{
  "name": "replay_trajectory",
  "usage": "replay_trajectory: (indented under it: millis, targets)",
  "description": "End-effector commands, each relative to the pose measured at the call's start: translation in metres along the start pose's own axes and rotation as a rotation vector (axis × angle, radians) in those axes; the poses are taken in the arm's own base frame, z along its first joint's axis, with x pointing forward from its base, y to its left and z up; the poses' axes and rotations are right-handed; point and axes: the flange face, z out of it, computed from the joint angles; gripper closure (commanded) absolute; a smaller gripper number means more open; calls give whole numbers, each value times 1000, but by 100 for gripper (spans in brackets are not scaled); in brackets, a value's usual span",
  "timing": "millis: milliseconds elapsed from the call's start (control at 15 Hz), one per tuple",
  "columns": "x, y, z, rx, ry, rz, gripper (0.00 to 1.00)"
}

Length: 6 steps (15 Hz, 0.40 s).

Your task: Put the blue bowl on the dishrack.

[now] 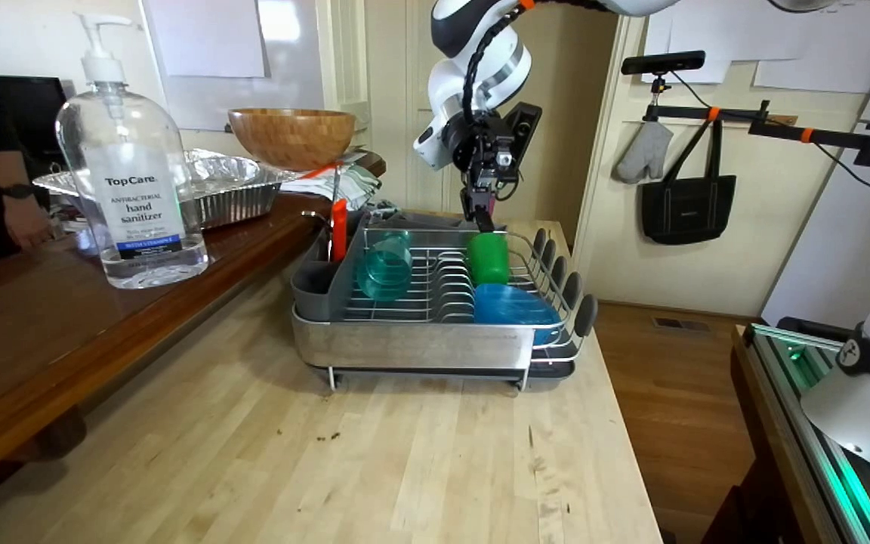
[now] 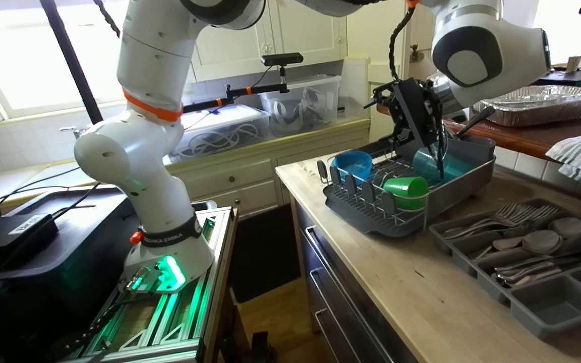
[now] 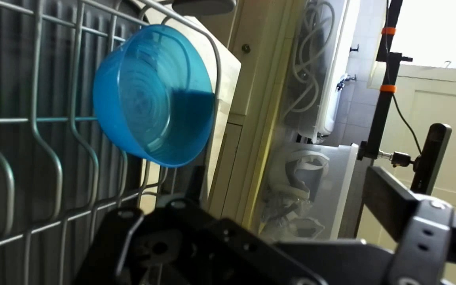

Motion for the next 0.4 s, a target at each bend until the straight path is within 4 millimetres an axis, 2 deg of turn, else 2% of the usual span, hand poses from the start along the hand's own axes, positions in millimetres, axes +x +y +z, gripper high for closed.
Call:
replay_trajectory:
  millis: [0,200,267,333]
  targets:
    - [-35,-24,-24,-118,87,-11,0]
    - [-69,-37,-45,-255,185,40,0]
    - [-43,-27,-48,-181,143,21,0]
    - [-54,-31,-53,-211,167,31,0]
